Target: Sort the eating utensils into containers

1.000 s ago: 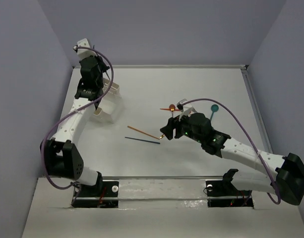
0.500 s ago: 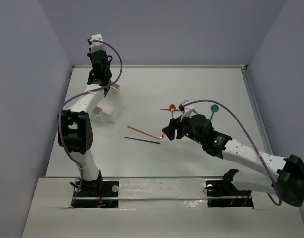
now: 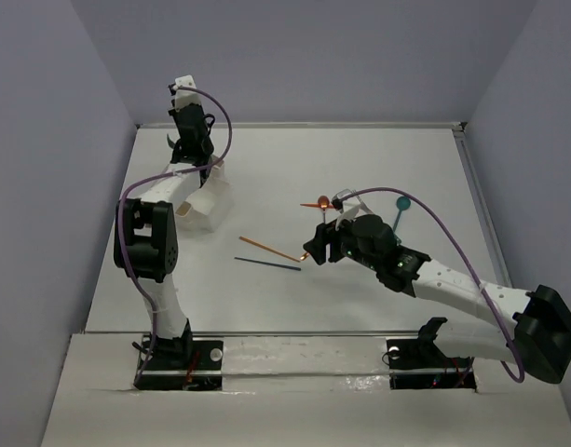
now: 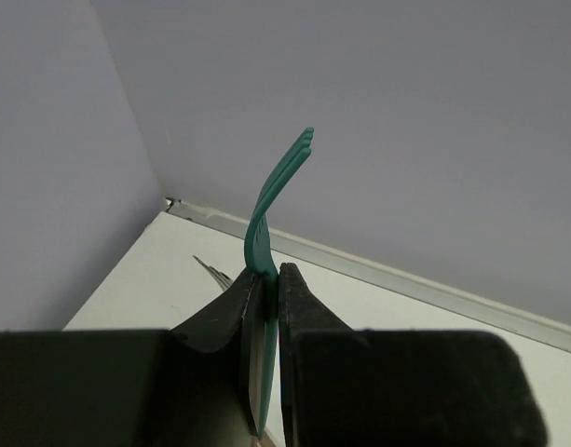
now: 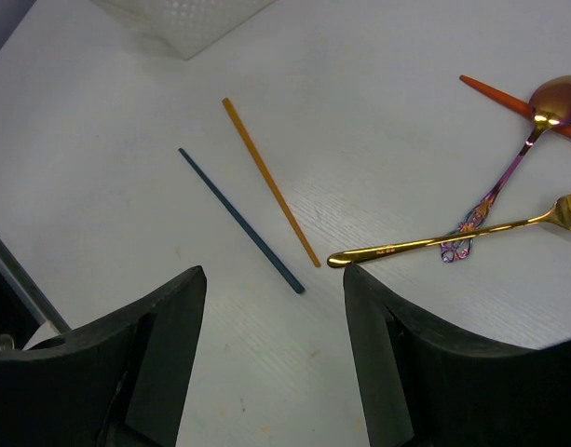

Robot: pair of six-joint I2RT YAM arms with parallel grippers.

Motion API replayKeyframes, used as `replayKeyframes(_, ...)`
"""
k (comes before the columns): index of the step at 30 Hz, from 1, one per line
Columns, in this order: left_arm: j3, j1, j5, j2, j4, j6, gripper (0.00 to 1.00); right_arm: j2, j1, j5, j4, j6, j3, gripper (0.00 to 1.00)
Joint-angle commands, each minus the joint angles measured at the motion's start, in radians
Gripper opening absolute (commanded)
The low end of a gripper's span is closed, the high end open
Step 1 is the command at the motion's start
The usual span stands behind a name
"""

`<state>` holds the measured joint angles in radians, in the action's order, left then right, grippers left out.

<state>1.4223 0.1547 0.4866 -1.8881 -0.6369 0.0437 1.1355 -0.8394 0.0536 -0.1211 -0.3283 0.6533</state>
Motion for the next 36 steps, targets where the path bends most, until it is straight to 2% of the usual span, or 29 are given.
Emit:
replayKeyframes(1, -0.054, -0.014, 0.023, 0.02, -0.099, -0.038, 0.0, 0.004, -0.006, 0.022, -0.054, 0.017, 0.02, 0.67)
replayKeyframes(11, -0.155, -0.014, 0.02, 0.052, -0.135, -0.1, 0.0, 0.0, 0.003, 0.032, -0.046, 0.006, 0.014, 0.67)
replayKeyframes(13, -0.16, -0.014, 0.021, 0.064, -0.126, -0.103, 0.08, 0.004, 0.003, 0.031, -0.048, 0.003, 0.014, 0.66)
replayKeyframes(14, -0.163, -0.014, 0.018, 0.069, -0.127, -0.105, 0.23, 0.007, 0.003, 0.032, -0.048, 0.002, 0.014, 0.66)
replayKeyframes(17, -0.169, -0.014, 0.012, 0.096, -0.119, -0.11, 0.45, 0.012, 0.003, 0.031, -0.046, -0.002, 0.019, 0.66)
replayKeyframes(18, -0.166, -0.014, 0.01, 0.109, -0.115, -0.11, 0.57, 0.013, 0.003, 0.032, -0.045, 0.0, 0.02, 0.66)
replayKeyframes(21, -0.151, -0.014, -0.011, 0.138, -0.084, -0.116, 0.71, 0.015, 0.003, 0.035, -0.032, -0.005, 0.028, 0.66)
replayKeyframes(24, -0.126, -0.014, -0.048, 0.164, -0.035, -0.142, 0.77, 0.018, 0.003, 0.035, -0.014, -0.011, 0.039, 0.66)
replayKeyframes(26, -0.085, -0.003, -0.123, 0.185, 0.012, -0.151, 0.83, 0.023, 0.003, 0.035, 0.006, -0.02, 0.051, 0.66)
replayKeyframes(32, 0.046, 0.006, -0.247, 0.222, 0.118, -0.189, 0.86, 0.03, 0.013, 0.046, 0.027, -0.048, 0.063, 0.65)
replayKeyframes(36, 0.073, 0.006, -0.339, 0.262, 0.157, -0.263, 0.85, 0.041, 0.025, 0.094, 0.075, -0.063, 0.092, 0.57)
